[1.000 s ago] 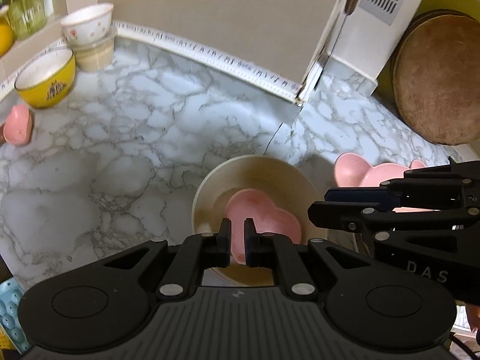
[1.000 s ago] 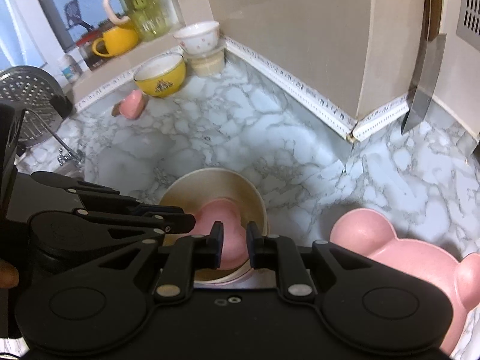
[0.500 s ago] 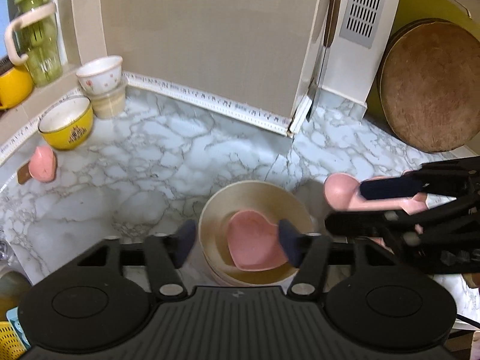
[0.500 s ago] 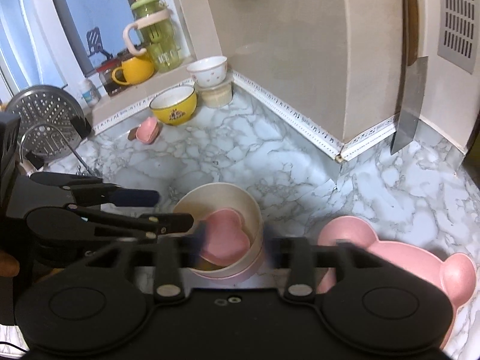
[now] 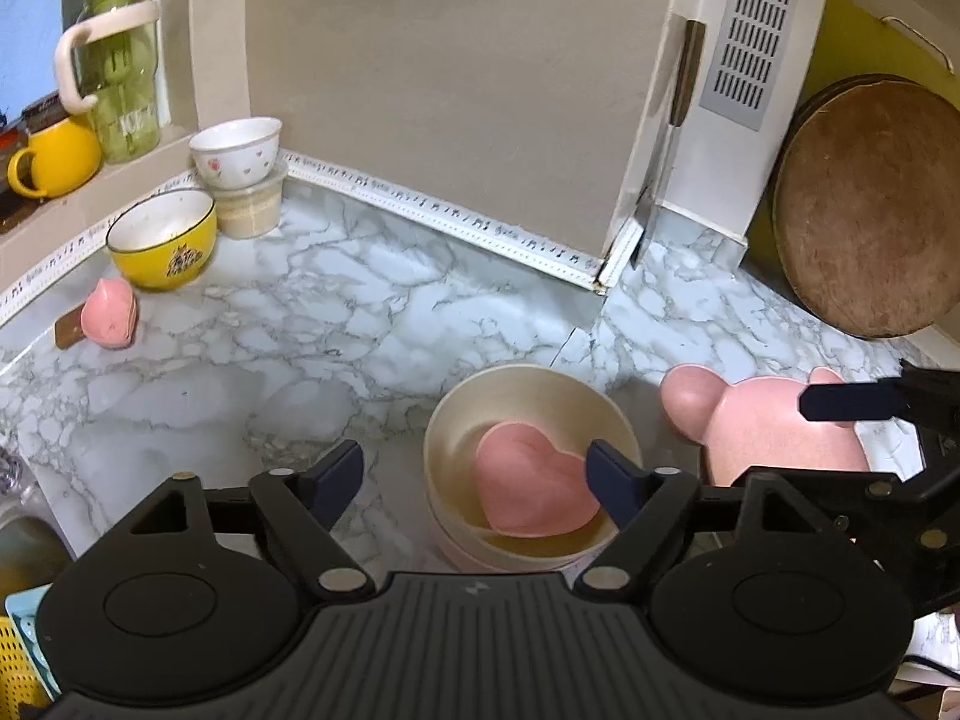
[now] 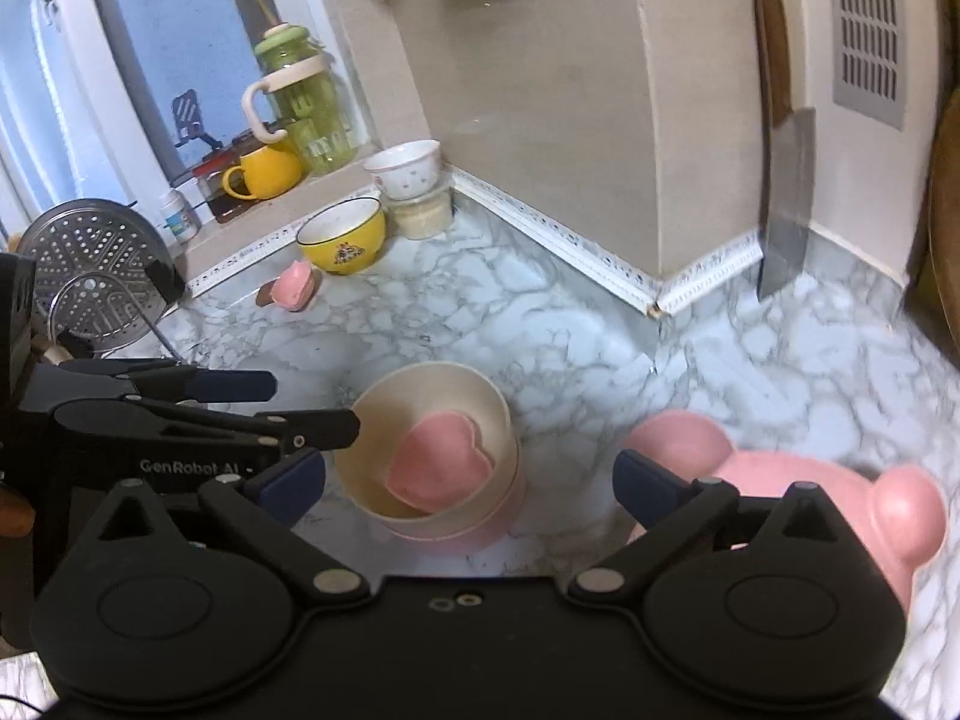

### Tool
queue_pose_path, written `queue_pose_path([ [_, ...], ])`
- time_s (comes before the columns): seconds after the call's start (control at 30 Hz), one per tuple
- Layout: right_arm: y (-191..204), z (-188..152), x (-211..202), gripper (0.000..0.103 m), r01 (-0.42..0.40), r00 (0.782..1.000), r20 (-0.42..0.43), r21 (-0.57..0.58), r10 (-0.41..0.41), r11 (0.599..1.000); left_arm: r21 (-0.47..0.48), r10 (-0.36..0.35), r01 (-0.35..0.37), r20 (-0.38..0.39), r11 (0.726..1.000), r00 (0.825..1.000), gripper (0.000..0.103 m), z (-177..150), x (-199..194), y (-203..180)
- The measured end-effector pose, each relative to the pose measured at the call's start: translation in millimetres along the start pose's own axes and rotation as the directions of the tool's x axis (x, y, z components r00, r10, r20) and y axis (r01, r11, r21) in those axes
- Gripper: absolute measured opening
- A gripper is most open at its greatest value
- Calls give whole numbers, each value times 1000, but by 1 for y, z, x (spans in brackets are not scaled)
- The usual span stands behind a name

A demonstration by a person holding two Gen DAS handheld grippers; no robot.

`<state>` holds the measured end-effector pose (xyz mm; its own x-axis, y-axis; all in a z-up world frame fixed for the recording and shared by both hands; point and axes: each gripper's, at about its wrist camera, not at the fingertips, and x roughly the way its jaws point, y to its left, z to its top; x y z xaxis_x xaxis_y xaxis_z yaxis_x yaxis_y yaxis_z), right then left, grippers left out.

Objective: Organize plates and bowls
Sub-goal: 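Move both grippers to the cream bowl rim and close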

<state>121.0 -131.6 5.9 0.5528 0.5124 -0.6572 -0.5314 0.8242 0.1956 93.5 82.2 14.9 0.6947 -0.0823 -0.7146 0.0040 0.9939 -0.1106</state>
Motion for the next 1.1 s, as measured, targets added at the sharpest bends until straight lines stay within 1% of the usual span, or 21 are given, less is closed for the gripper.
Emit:
queue_pose_path([
  [0.07, 2, -6, 1, 102, 28, 1000, 8, 9, -28, 1000, -27, -17, 17, -3, 999, 1000, 89, -2, 2, 6],
  [0.13, 4, -9, 3, 102, 32, 999, 7, 12, -32, 999, -58, -33, 33, -9, 998, 999, 93, -3, 5, 12],
  [0.27, 3, -12, 7, 103, 54, 998, 14, 54, -54, 997, -86, -22, 20, -16, 996, 1000, 94, -3, 13, 22],
  [0.37, 1, -12, 12, 103, 61, 998, 14, 110, -63, 992, -99, -24, 22, -26, 995, 999, 94, -2, 20, 28],
  [0.5, 1, -12, 22, 103, 72, 997, -4, 149, -72, 986, -87, -2, -2, -49, 996, 999, 94, -2, 33, 33],
  [0.63, 1, -13, 35, 103, 98, 995, -41, 189, -92, 977, -83, -16, 10, -71, 996, 997, 94, 1, 44, 41],
  [0.77, 6, -13, 48, 102, 130, 990, -73, 200, -118, 971, -67, -35, 28, -97, 997, 995, 94, 5, 57, 44],
  [0.83, 7, -14, 55, 102, 133, 989, -88, 206, -117, 969, -61, -37, 31, -109, 998, 993, 94, 6, 63, 45],
  [0.93, 9, -14, 63, 101, 170, 984, -100, 224, -151, 960, -51, -39, 33, -118, 998, 992, 94, 9, 72, 46],
  [1.03, 7, -13, 73, 99, 167, 983, -121, 260, -140, 951, -27, -51, 48, -121, 998, 991, 94, 10, 79, 44],
  [1.1, 4, -14, 78, 96, 167, 982, -131, 280, -135, 945, -30, -70, 66, -128, 997, 989, 94, 11, 83, 45],
])
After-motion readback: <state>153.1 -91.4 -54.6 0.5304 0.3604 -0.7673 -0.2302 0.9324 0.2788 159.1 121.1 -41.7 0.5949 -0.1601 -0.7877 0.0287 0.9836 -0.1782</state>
